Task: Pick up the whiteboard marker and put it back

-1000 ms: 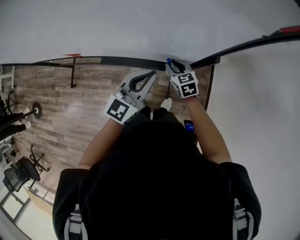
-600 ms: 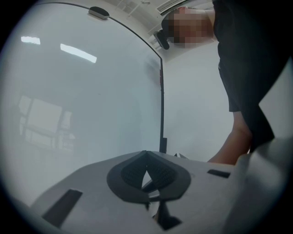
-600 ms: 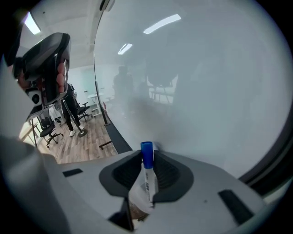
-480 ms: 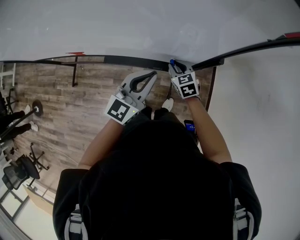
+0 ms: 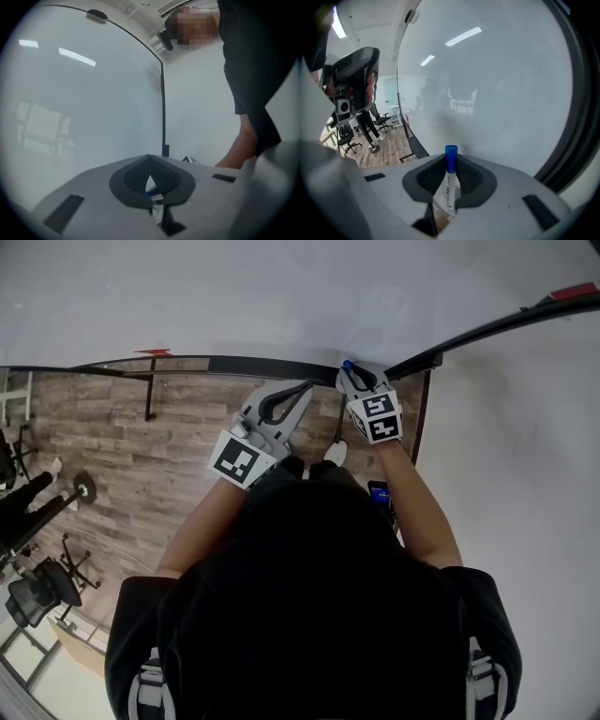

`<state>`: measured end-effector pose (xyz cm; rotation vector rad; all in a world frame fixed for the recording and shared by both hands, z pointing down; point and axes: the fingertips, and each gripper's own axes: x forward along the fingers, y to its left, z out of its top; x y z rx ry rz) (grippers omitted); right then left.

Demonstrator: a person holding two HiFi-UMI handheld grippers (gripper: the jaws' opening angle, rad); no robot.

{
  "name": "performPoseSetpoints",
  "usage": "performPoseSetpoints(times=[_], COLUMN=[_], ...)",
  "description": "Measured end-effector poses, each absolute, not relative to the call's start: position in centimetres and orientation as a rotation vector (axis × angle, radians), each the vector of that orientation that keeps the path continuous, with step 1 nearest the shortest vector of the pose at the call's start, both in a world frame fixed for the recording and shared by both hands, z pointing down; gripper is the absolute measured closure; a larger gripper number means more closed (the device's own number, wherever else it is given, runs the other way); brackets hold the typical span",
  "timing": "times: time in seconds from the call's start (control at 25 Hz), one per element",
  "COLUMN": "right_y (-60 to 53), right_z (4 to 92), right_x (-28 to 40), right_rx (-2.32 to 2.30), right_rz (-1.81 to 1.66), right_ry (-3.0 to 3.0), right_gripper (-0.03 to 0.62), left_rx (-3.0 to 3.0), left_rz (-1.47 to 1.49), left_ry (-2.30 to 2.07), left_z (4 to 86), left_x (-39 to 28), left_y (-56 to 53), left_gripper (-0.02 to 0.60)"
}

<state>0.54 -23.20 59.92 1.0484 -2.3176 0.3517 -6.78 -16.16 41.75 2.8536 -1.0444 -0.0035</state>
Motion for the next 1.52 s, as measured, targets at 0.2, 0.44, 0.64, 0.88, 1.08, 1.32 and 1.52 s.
performPoseSetpoints(times=[0.2,0.44,0.64,0.88,1.08,1.32,1.52], right_y=[-22.8,-22.2,-22.1,-21.7,-21.1,-20.1,-18.9], right_z=[58.0,55.3,54.4,52.8,50.4,45.6,41.7], right_x=[1.0,1.5,2.4,2.7,3.0,2.8,2.8], right_rx=[1.095,1.147,1.174,1.188,1.211,1.217,1.189], right_rz=[0.362,0.365,0.352,0.319,0.275,0.202,0.147], right_ry=[-2.349,-2.384,-2.400,-2.461,-2.524,-2.601,-2.694], right_gripper=[0.531,0.531,0.531,0.531,0.531,0.531,0.531], left_rx=[2.872,2.899,2.917,2.936,2.959,2.968,2.961], left_rz=[-0.006,-0.019,-0.002,0.004,0.023,0.028,0.014], left_ry=[-1.029,-0.992,-0.966,-0.941,-0.925,-0.920,-0.930], left_z=[41.0,39.9,40.4,40.4,40.0,39.3,38.3], left_x=[-6.6,-6.3,-5.4,-4.6,-4.0,-3.9,-3.6], left_y=[-15.7,-15.2,-15.3,-15.2,-15.1,-15.1,-15.5], left_gripper=[0.578,0.578,0.578,0.578,0.578,0.578,0.578])
